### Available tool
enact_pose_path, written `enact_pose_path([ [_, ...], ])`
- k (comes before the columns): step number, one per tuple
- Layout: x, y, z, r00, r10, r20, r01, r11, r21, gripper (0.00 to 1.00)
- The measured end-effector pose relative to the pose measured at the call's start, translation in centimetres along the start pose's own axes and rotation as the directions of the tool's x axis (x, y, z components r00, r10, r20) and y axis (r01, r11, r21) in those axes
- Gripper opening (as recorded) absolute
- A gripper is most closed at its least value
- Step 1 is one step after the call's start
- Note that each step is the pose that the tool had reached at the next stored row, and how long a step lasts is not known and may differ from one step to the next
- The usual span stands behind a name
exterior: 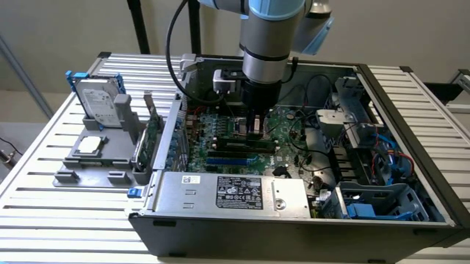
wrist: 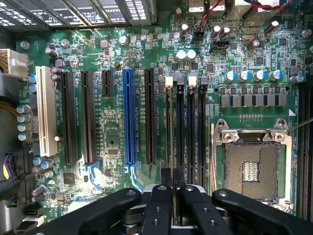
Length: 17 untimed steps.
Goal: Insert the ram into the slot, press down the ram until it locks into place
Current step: 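Insert the ram into the slot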
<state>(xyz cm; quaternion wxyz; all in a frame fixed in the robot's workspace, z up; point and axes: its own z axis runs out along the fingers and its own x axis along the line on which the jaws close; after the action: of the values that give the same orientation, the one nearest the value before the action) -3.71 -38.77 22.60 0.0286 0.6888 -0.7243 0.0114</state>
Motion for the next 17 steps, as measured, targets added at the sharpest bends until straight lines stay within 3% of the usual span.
enact_pose_path([
  [1, 0.0, 0.00, 0.00, 1.0000, 0.000, -0.0001, 0.000, 1.0000, 0.0000, 0.15],
  [2, 0.0, 0.00, -0.01, 1.0000, 0.000, -0.0001, 0.000, 1.0000, -0.0001, 0.21],
  [9, 0.1, 0.13, -1.38, 1.0000, 0.000, 0.0025, 0.000, 1.0000, -0.0056, 0.21],
  [13, 0.1, 0.16, -1.47, 1.0000, 0.000, 0.0033, 0.000, 1.0000, -0.0059, 0.11],
  [17, 0.1, 0.16, -1.48, 1.0000, 0.000, 0.0031, 0.000, 1.0000, -0.0060, 0.11],
])
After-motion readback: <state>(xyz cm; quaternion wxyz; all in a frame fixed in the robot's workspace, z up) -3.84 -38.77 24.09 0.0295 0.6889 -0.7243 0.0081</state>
